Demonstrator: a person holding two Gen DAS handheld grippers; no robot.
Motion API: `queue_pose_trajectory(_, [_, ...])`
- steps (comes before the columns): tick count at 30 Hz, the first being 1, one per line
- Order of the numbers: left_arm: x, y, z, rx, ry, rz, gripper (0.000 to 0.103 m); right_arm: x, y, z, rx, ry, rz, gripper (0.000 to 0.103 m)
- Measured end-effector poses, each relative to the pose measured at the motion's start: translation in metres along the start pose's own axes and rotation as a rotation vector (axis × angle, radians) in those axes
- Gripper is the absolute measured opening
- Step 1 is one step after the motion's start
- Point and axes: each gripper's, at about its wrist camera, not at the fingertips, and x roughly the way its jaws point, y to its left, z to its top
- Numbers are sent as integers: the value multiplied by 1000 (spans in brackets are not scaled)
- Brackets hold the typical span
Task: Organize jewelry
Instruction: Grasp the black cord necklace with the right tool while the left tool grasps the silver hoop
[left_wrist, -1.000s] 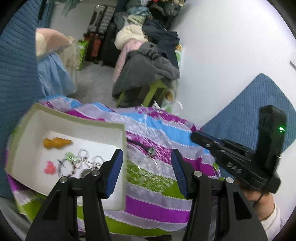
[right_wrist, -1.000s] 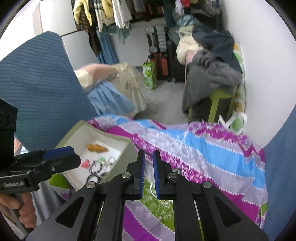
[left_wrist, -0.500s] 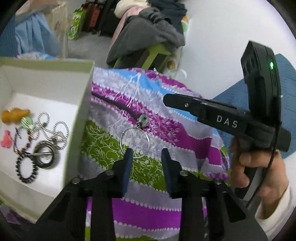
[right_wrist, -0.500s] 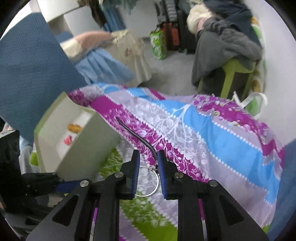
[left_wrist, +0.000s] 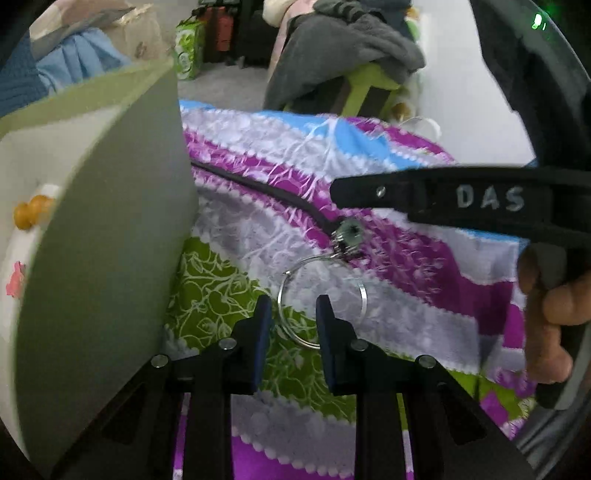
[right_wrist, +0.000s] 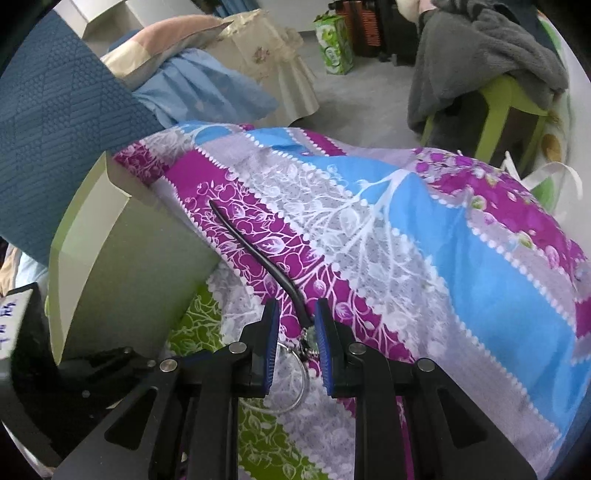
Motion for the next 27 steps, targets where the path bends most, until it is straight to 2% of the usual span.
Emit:
queue_pose_trajectory(2, [7, 2, -1, 0, 0, 20, 25, 7, 0, 3, -11, 12, 6, 18])
queue_pose_trajectory(7, [8, 4, -1, 3, -28, 8, 23, 23, 1, 10, -42, 39, 17, 18])
queue_pose_trajectory(8, [8, 4, -1, 10, -31, 11, 12, 24, 1, 10, -45, 43, 19, 18])
queue_pose_trajectory(10, [10, 2, -1, 27, -29, 16, 3, 30, -1, 12, -50, 53, 20, 18])
queue_pose_trajectory(16, [6, 2, -2, 21, -21, -39, 3, 39, -1, 15, -69, 55, 14, 18])
queue_pose_trajectory(27, [-20, 3, -9, -19, -19, -124, 2, 41, 11, 12, -184, 55, -26, 19])
